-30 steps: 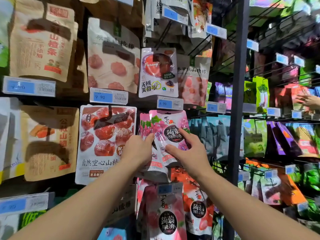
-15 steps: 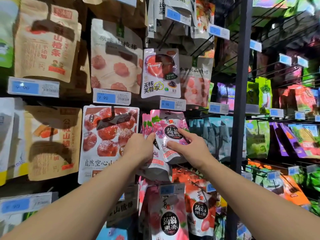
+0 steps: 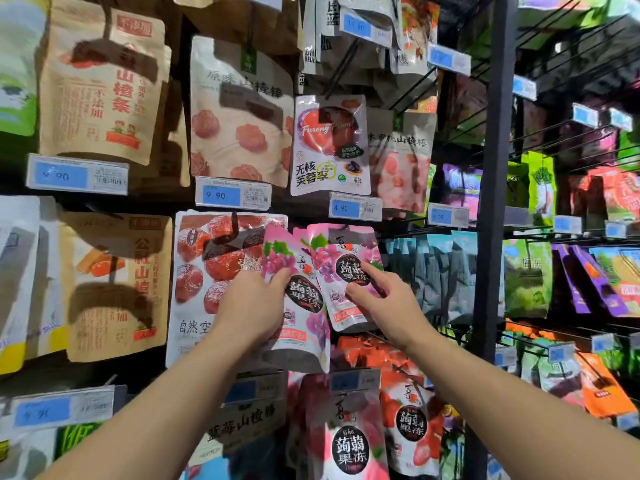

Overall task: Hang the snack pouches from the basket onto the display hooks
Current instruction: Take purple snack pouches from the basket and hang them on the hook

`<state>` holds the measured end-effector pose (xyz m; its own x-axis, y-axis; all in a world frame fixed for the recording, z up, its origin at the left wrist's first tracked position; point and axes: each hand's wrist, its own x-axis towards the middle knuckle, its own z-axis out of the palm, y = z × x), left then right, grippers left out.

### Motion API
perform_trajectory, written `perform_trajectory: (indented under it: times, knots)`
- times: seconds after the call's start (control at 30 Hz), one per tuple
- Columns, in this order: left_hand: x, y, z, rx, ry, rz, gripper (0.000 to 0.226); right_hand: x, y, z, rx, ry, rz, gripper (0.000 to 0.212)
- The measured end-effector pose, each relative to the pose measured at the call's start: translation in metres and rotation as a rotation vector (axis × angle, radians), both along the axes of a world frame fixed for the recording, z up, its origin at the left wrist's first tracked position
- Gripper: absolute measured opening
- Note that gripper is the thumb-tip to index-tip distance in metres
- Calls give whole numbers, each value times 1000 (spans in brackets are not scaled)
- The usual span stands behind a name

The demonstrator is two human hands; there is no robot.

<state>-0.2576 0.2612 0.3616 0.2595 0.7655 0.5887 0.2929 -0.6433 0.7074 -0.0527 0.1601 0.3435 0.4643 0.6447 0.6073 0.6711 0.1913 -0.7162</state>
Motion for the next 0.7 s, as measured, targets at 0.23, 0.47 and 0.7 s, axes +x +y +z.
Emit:
perform_trajectory:
  times: [0.23,0.47,0.7]
  knots:
    - [-34,8,-8,110,-41,78,66,-4,44,-13,-5,17,-57,61]
    - [-47,25,-9,82,-49,35,63,-5,86,-13,-181,-62,-178,74]
    - [-46,26,-11,46,-81,17,62,-17,93,4,-329,-104,-316,70]
